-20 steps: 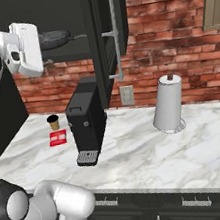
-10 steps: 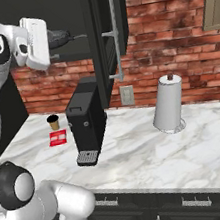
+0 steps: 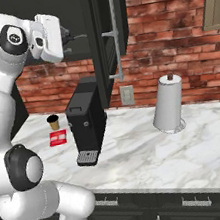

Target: Pick the pan from the cabinet and place it on the stove. Then turn on the stove burner for the pan.

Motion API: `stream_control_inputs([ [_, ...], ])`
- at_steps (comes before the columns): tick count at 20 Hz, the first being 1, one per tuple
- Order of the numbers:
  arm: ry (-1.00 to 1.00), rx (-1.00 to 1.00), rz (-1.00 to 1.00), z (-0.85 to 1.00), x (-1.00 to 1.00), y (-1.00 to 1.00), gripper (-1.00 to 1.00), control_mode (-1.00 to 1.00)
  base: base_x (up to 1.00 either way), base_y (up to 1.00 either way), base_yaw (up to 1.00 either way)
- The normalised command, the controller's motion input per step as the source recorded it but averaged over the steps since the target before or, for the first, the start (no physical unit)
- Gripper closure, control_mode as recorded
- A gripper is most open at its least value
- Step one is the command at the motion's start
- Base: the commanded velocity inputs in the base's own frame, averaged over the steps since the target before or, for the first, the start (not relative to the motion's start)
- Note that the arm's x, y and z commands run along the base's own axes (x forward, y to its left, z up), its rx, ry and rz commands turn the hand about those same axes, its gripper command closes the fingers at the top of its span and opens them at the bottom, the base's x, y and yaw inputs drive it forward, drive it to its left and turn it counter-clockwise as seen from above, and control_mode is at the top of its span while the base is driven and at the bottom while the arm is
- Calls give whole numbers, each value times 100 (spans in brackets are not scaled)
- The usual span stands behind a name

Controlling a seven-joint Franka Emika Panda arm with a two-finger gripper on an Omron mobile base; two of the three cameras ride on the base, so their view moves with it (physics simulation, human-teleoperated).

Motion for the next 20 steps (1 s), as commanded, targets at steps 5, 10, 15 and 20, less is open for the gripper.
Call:
stream_control_inputs([
  [5,0,2,0,0,17,-12,-100,-100,0,0,0],
  [10,2,3,0,0,39,-4,-100,-100,0,0,0],
  [15,4,4,0,0,47,-4,-100,-100,0,0,0],
  [20,6,6,0,-1,48,0,-100,-100,0,0,0],
])
